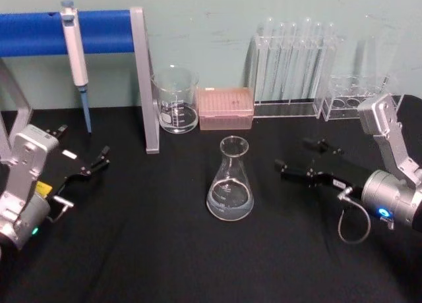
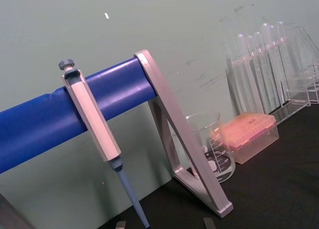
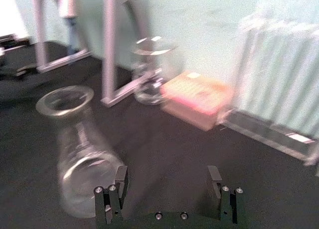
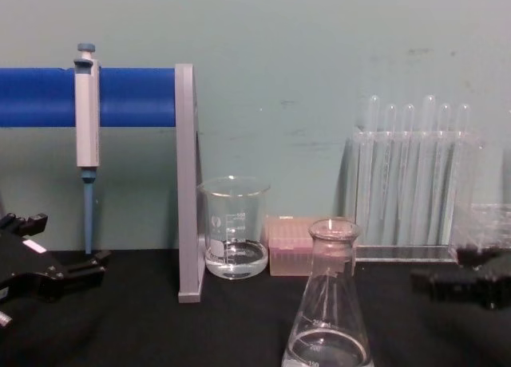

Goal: Grasp the erlenmeyer flask with one hand, shake it three times, then place it back.

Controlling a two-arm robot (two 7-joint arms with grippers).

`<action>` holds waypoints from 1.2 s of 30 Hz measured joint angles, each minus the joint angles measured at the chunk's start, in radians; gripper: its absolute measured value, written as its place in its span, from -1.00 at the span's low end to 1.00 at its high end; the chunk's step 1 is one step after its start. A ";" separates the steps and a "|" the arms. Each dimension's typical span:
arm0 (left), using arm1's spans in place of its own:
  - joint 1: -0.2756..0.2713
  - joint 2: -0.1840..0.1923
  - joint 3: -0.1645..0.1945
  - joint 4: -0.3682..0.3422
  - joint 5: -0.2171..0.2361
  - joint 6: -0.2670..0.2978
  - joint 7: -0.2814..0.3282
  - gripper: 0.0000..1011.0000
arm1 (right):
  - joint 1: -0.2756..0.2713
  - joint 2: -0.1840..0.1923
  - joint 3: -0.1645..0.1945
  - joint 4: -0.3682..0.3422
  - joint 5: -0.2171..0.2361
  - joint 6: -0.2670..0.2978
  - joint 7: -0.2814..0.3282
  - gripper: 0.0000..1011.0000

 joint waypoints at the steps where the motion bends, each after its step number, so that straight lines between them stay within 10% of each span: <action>1: 0.000 0.000 0.000 0.000 0.000 0.000 0.000 0.98 | -0.002 -0.012 0.009 0.002 -0.016 -0.015 -0.032 0.98; 16: 0.000 0.000 0.000 0.000 0.000 0.000 0.000 0.98 | 0.024 -0.165 0.059 0.107 -0.159 -0.155 -0.275 0.98; 36: 0.000 0.000 0.000 0.000 0.000 0.000 0.000 0.98 | 0.044 -0.259 0.080 0.231 -0.210 -0.157 -0.306 0.98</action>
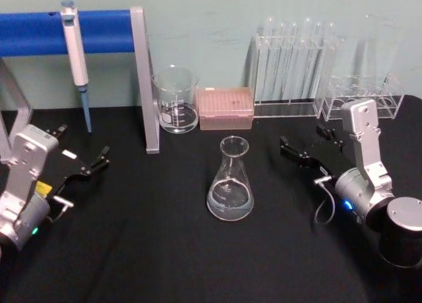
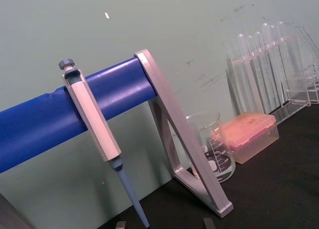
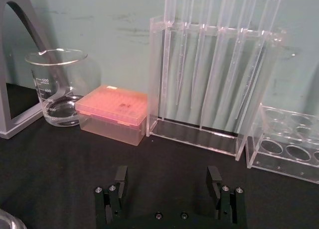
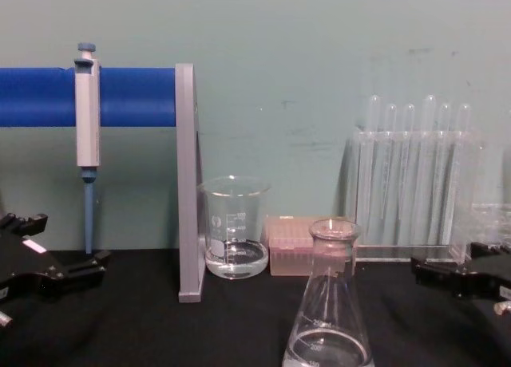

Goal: Grasp the erlenmeyer flask with one hand, shake it three times, then place it back.

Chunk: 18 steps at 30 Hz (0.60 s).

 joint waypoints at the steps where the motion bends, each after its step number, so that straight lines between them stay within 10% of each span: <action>1: 0.000 0.000 0.000 0.000 0.000 0.000 0.000 0.98 | 0.000 -0.002 0.001 0.001 -0.001 0.001 0.001 0.98; 18: 0.000 0.000 0.000 0.000 0.000 0.000 0.000 0.98 | 0.000 -0.009 0.006 0.003 -0.013 0.010 0.008 0.98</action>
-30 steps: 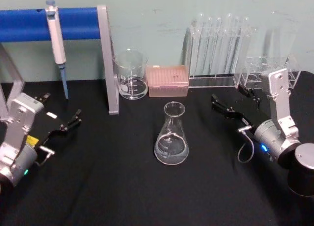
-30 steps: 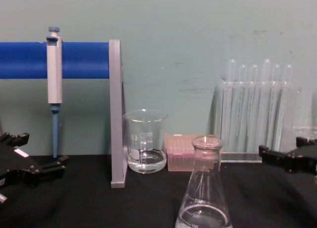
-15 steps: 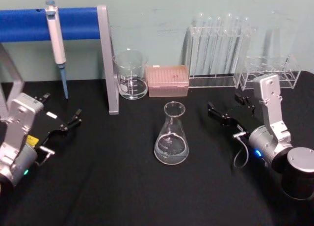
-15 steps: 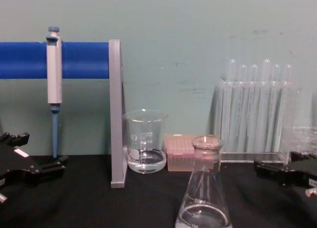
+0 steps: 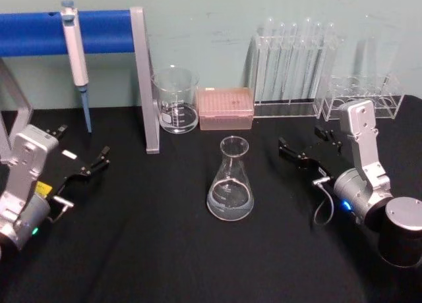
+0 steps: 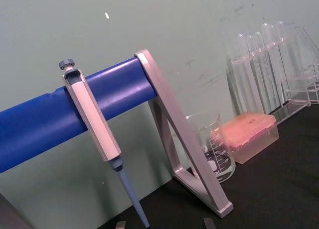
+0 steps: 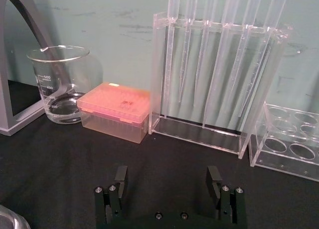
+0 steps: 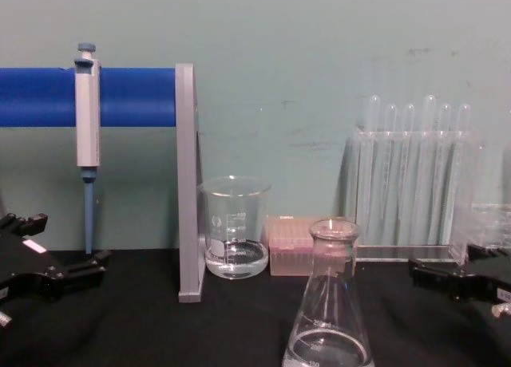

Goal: Grasp the erlenmeyer flask with one hand, shake it three times, then place it back.

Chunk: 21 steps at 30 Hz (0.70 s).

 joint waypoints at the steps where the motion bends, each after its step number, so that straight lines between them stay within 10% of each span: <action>1: 0.000 0.000 0.000 0.000 0.000 0.000 0.000 0.98 | 0.000 0.000 0.000 0.000 0.000 0.000 0.000 0.98; 21: 0.000 0.000 0.000 0.000 0.000 0.000 0.000 0.98 | 0.000 0.001 -0.002 0.000 0.003 -0.002 -0.001 0.98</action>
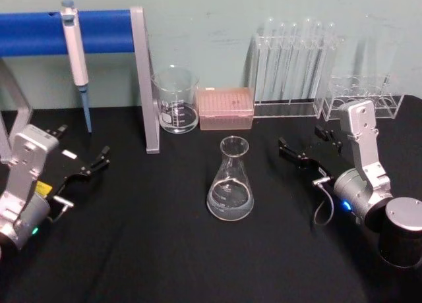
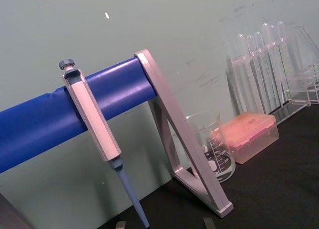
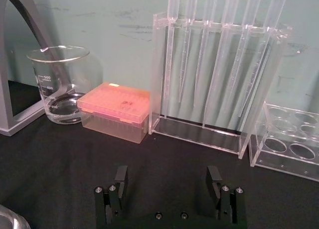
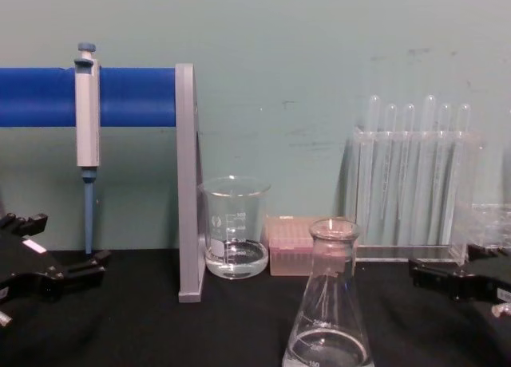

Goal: Grasp the erlenmeyer flask with one hand, shake it three times, then place it back.

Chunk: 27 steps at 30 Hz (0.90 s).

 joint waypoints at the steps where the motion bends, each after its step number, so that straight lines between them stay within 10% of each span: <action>1: 0.000 0.000 0.000 0.000 0.000 0.000 0.000 0.98 | 0.000 0.000 0.000 0.000 0.000 0.000 0.000 0.98; 27: 0.000 0.000 0.000 0.000 0.000 0.000 0.000 0.98 | 0.000 0.000 0.000 0.000 0.001 0.000 0.000 0.98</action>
